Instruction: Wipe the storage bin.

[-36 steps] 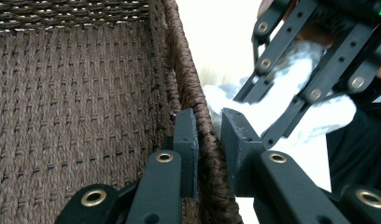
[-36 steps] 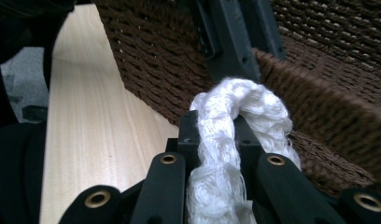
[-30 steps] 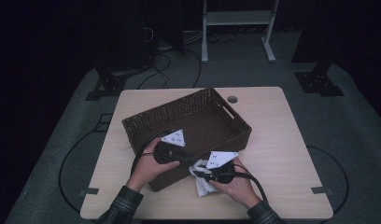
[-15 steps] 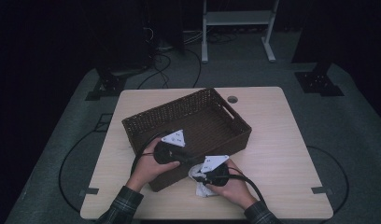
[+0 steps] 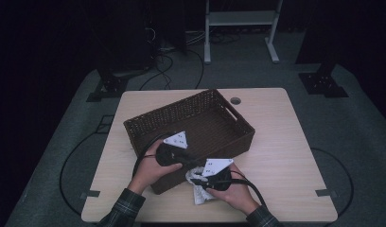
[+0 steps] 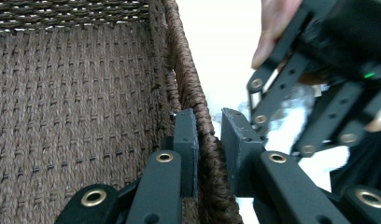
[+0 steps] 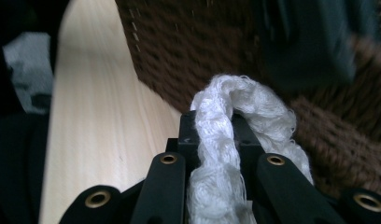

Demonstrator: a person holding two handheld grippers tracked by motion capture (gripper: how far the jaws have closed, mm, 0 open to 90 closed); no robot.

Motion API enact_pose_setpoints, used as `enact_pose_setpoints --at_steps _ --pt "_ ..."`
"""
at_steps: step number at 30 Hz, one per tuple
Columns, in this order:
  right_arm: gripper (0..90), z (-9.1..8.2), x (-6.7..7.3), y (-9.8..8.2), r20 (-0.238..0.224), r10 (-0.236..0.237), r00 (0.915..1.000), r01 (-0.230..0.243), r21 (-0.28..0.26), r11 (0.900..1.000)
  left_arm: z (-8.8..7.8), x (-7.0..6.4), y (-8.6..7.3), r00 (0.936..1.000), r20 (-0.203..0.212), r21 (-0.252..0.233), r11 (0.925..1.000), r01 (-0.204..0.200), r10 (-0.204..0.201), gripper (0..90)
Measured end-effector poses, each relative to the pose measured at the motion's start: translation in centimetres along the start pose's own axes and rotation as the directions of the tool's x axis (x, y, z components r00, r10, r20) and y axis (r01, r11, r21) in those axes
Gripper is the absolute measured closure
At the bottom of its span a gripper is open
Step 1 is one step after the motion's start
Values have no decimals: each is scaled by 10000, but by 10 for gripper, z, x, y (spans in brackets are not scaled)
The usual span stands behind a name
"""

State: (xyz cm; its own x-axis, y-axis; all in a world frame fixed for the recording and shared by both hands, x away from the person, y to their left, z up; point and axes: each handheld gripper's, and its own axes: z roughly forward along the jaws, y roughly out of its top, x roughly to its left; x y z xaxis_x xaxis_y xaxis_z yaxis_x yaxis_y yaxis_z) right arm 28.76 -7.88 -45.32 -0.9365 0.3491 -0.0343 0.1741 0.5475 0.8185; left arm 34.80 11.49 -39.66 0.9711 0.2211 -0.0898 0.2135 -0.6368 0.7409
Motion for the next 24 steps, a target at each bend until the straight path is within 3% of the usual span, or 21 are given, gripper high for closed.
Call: enact_pose_setpoints --at_steps 7,11,19,24 --pt "778 -14 13 18 -120 -341 9993 329 -885 9955 0 0 0 10000 10 24 10000 12 -12 758" --pt "777 -13 16 23 -14 -621 9981 616 -975 9933 0 0 0 10000 4 47 10000 -13 13 759" --pt "779 9 8 9 -14 -393 9992 392 -322 9987 1 0 0 10000 -22 -13 10000 39 -39 759" --pt "779 24 4 -4 -22 -315 9995 316 421 9986 0 0 0 10000 -4 12 10000 30 -30 759"
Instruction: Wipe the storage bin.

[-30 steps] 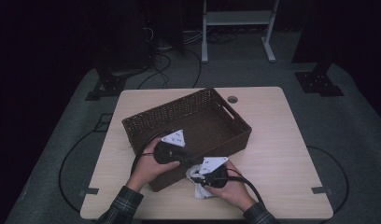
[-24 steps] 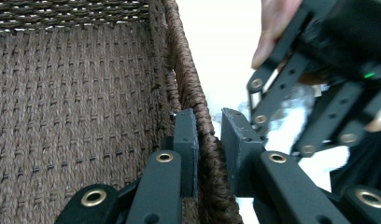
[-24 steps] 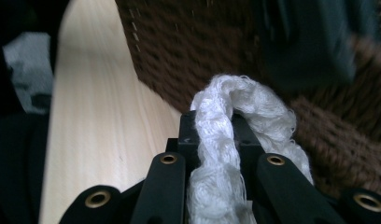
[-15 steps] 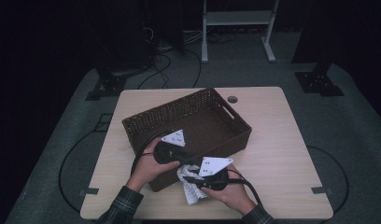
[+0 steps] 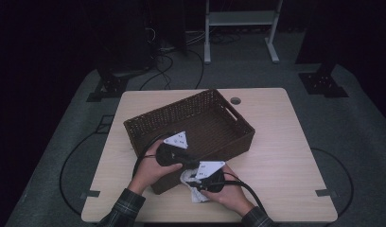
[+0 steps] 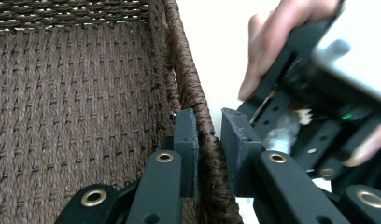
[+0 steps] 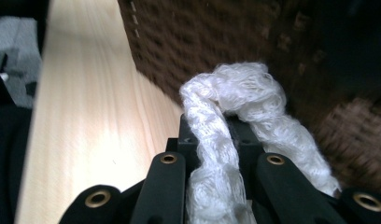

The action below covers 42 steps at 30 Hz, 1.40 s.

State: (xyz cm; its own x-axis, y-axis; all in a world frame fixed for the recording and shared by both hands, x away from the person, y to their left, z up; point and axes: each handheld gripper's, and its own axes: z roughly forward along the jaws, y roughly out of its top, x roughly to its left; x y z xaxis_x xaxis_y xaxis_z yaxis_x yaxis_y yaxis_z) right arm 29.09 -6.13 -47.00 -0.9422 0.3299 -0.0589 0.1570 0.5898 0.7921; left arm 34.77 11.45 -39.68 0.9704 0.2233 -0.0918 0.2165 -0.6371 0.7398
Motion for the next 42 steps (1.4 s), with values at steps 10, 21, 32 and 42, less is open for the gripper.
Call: enact_pose_setpoints --at_steps 10,21,32,42 --pt "778 7 1 -6 -40 51 10000 -50 289 9996 0 0 0 10000 14 -24 10000 13 -13 759" --pt "778 -22 16 21 -85 -269 9996 258 -1120 9934 0 0 0 10000 7 -23 10000 19 -19 758" --pt "778 -29 21 37 -3 -778 9970 768 -1544 9850 0 0 0 10000 15 15 10000 6 -6 758" --pt "779 6 19 23 -307 -620 9976 594 -784 9951 0 0 0 10000 34 6 10000 47 -47 757"
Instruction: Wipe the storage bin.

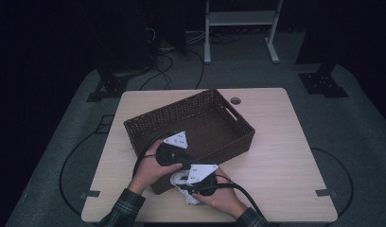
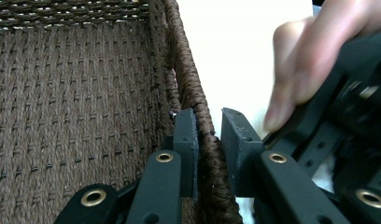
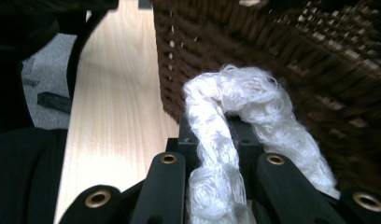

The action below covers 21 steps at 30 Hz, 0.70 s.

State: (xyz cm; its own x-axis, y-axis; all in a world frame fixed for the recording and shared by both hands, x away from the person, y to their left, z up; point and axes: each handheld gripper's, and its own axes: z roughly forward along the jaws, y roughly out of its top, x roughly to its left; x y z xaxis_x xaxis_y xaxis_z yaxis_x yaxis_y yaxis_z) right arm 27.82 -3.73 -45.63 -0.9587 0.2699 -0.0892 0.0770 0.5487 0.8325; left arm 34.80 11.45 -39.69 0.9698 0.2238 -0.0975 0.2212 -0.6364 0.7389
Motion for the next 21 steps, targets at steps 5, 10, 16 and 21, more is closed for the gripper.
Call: enact_pose_setpoints --at_steps 5,10,16,21 --pt "779 13 -2 -12 -161 112 9998 -105 464 9989 0 0 0 10000 -17 -30 10000 4 -4 757" --pt "779 19 -1 -17 -304 176 9994 -156 645 9978 0 0 0 10000 -20 -21 10000 -13 13 757" --pt "779 12 2 -7 -200 17 9998 -10 349 9994 0 0 0 10000 13 29 10000 -62 62 756" --pt "778 1 7 7 -299 -76 9995 68 -267 9996 0 0 0 10000 -13 25 10000 -28 28 756"
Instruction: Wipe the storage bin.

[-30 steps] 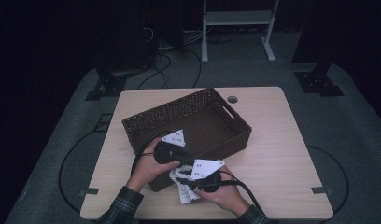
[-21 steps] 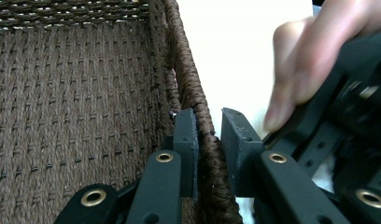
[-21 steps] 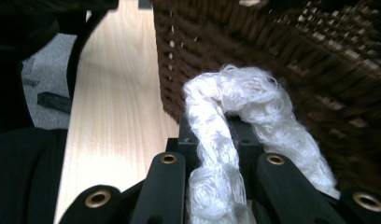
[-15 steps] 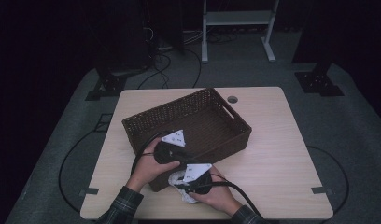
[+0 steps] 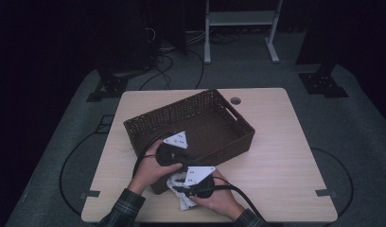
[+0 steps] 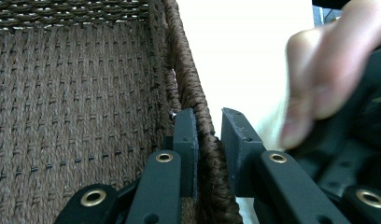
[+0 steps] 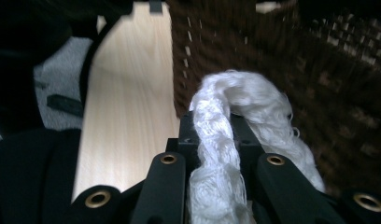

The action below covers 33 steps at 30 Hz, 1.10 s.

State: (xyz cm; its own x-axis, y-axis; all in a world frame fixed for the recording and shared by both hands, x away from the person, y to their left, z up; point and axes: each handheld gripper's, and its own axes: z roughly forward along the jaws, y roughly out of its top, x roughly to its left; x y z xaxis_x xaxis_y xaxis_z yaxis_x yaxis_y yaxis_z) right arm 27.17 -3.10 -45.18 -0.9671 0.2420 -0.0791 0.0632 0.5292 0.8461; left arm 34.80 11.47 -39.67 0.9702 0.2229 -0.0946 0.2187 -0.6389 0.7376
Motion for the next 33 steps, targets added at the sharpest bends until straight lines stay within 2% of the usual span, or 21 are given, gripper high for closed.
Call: enact_pose_setpoints --at_steps 4,11,13,18,25,33 --pt "777 -8 5 13 28 -310 9995 311 -411 9987 0 0 0 10000 24 -2 10000 -25 25 757" --pt "777 -12 14 28 -198 -596 9980 575 -931 9940 0 0 0 10000 18 -21 10000 -1 1 757" --pt "778 -9 14 29 -93 -774 9970 763 -821 9937 0 0 0 10000 15 -29 10000 7 -6 756" --pt "779 7 15 20 -200 -797 9966 785 -520 9956 0 0 0 10000 18 -21 10000 8 -8 756" --pt "779 25 15 8 -329 -572 9978 570 -54 9984 0 0 0 10000 23 -27 10000 15 -15 756" --pt "779 38 14 -7 -397 -629 9972 652 593 9961 0 0 0 10000 28 -4 10000 -4 4 756"
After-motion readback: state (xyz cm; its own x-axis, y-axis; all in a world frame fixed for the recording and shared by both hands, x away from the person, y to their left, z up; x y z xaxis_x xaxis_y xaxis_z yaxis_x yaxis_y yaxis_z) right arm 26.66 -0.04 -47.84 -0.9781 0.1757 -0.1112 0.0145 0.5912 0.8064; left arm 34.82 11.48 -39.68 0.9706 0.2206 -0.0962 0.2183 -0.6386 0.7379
